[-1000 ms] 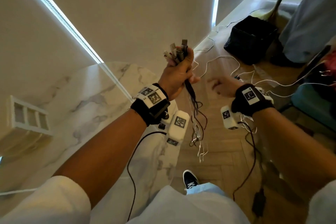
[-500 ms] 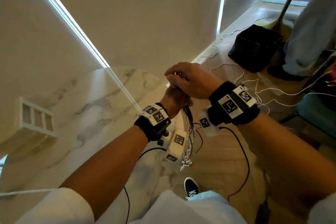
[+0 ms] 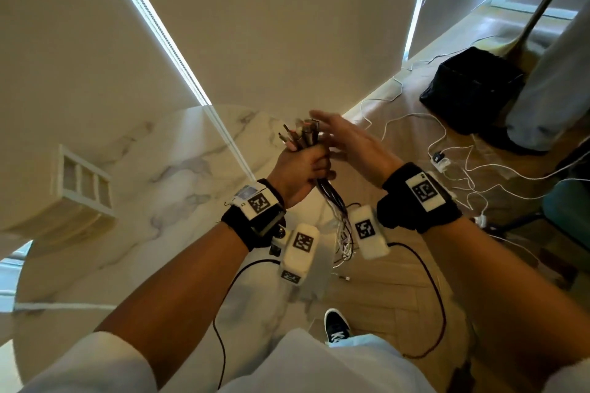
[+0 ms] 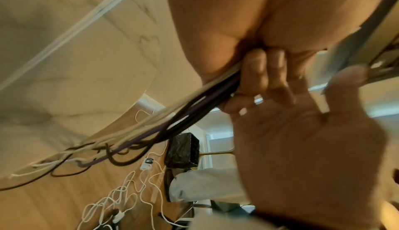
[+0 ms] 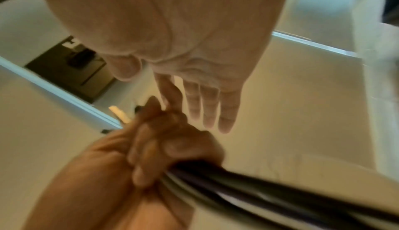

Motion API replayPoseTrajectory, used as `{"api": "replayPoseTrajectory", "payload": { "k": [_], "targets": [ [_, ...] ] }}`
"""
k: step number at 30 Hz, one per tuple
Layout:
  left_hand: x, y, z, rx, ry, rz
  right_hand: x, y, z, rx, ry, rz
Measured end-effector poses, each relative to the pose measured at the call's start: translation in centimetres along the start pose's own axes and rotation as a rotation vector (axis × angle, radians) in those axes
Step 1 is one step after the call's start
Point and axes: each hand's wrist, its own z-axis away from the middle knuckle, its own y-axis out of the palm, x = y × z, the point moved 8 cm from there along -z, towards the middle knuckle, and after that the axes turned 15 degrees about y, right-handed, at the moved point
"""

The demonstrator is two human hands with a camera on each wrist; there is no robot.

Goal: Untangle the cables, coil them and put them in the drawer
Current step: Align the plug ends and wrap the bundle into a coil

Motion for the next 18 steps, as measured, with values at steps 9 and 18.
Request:
{"api": "replayPoseTrajectory", "payload": {
  "k": [9, 18],
  "targets": [
    [-0.5, -2.8, 2.5, 0.032, -0.009, 0.228, 1.1, 1.1, -0.5, -0.093, -0.135, 0.116],
    [-1.8, -6.5, 4.8, -0.116, 0.045, 0.268, 4.4, 6.4, -1.1, -0.061, -0.24, 0.368]
  ]
}}
